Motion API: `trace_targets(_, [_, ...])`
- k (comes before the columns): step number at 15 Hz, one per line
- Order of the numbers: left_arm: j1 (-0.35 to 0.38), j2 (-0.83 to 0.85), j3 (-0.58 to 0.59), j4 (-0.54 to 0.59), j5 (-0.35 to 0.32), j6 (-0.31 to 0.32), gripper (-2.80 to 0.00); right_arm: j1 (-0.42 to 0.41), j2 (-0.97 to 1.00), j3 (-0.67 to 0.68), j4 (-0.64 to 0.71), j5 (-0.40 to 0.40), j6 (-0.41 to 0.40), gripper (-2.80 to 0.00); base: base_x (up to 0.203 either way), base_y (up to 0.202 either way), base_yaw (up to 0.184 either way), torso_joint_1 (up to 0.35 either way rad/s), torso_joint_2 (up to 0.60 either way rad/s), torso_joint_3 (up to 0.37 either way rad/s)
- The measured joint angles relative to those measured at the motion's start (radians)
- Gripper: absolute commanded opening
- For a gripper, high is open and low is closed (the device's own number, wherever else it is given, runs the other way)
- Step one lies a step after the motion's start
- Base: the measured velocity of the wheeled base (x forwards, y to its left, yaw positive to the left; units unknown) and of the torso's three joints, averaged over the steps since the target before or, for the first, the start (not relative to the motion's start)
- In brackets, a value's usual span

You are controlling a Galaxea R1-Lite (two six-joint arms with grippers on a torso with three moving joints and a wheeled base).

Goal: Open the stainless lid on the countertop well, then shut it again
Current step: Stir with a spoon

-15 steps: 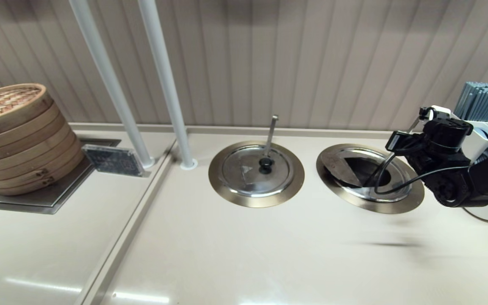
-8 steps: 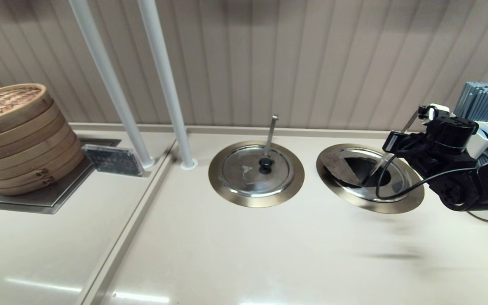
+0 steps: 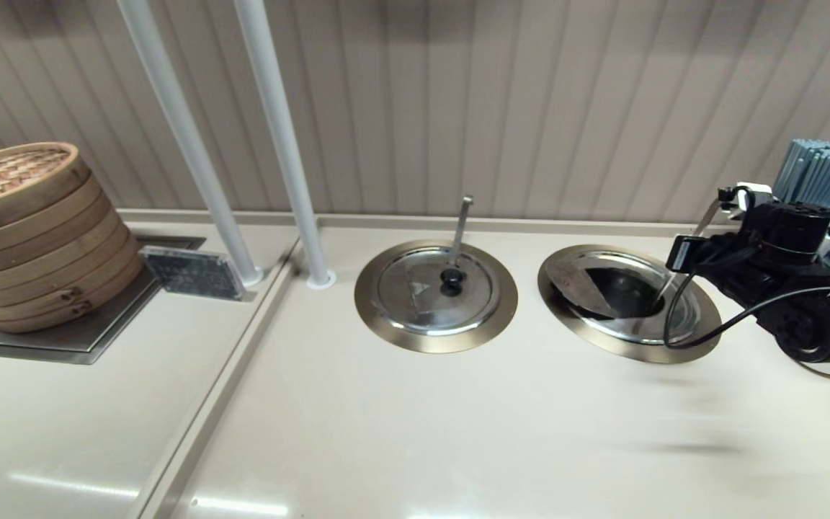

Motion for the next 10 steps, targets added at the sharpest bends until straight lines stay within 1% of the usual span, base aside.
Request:
trace_targets(4, [0.0, 0.0, 0.0, 0.0, 0.0, 0.0, -2.8, -0.018, 0.034, -0.039, -0.004, -0.007, 0.013, -2.8, 0.0, 0.0, 0.0, 0.0, 0.0, 0.0])
trace_targets(7, [0.0, 0.0, 0.0, 0.0, -0.001, 0.0, -2.8, -0.009, 0.046, -0.06, -0.007, -0.009, 0.08, -2.8, 0.0, 0.0, 0.0, 0.0, 0.0, 0.0])
trace_targets(10, [0.0, 0.0, 0.0, 0.0, 0.0, 0.0, -2.8, 0.012, 0.043, -0.062, -0.005, -0.008, 0.1, -2.8, 0.0, 0.0, 0.0, 0.0, 0.0, 0.0])
